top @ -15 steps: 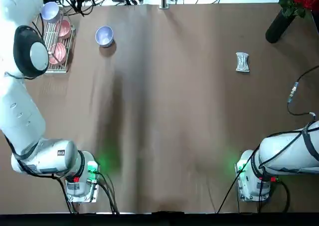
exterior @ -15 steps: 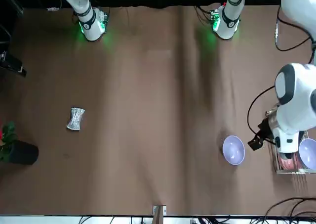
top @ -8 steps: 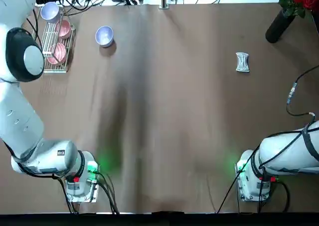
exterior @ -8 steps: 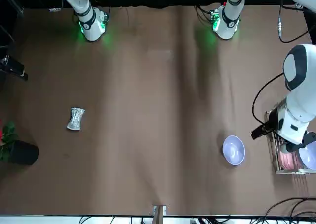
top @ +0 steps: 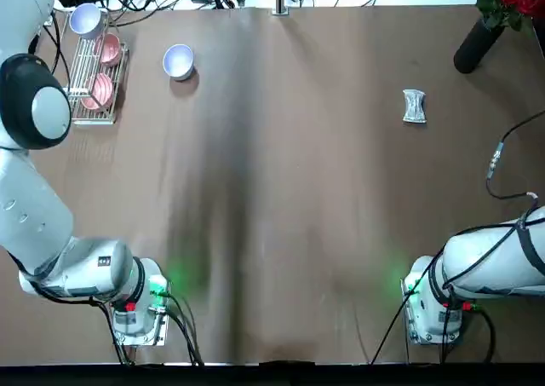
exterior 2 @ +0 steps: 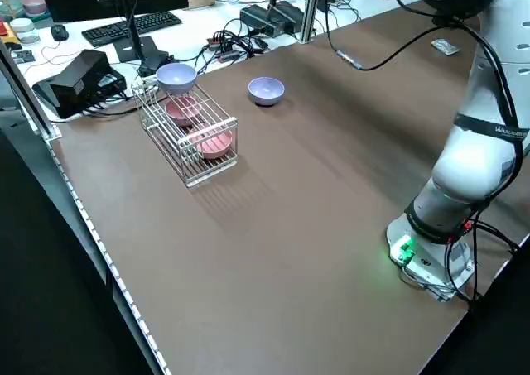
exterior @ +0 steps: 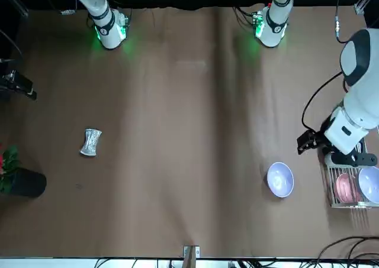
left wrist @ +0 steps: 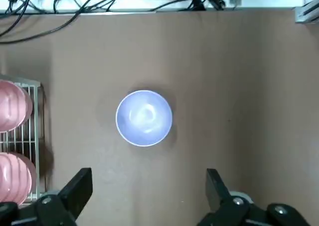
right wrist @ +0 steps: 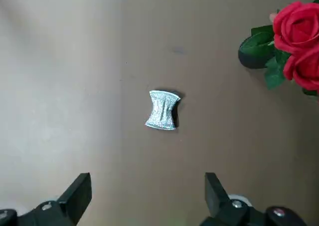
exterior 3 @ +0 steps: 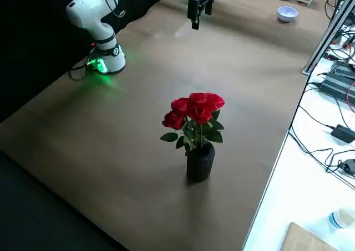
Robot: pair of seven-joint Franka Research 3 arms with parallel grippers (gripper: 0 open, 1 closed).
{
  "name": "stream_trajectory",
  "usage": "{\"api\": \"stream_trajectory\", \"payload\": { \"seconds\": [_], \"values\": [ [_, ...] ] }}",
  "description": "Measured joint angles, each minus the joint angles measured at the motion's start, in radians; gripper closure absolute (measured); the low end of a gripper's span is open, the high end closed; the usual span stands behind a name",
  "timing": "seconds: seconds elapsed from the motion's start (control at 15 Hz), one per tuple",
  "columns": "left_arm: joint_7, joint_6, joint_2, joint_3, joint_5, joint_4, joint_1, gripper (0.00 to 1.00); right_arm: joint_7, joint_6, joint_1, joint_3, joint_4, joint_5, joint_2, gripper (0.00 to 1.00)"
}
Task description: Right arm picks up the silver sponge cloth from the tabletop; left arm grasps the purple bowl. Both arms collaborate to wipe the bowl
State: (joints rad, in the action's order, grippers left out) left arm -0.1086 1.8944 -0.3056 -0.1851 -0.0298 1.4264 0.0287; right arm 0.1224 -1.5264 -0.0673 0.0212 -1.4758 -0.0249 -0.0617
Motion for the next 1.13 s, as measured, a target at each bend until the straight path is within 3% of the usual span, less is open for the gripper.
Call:
{"api": "stream_trajectory", "payload": {
  "seconds": [0.33, 0.67, 1.13],
  "values": [
    [0.005, -0.168, 0.06, -0.046, -0.001, 0.019, 0.0, 0.0, 0.0, -0.006, 0.0, 0.001, -0.011, 0.001, 0.002, 0.0],
    [-0.002, -0.089, 0.207, -0.069, -0.004, 0.223, 0.002, 0.0, 0.0, -0.01, 0.0, 0.002, -0.012, 0.001, 0.005, 0.0],
    [0.004, -0.091, 0.248, -0.063, -0.004, 0.216, 0.014, 0.0, 0.0, -0.016, 0.0, 0.003, -0.016, 0.001, 0.005, 0.0]
  ]
}}
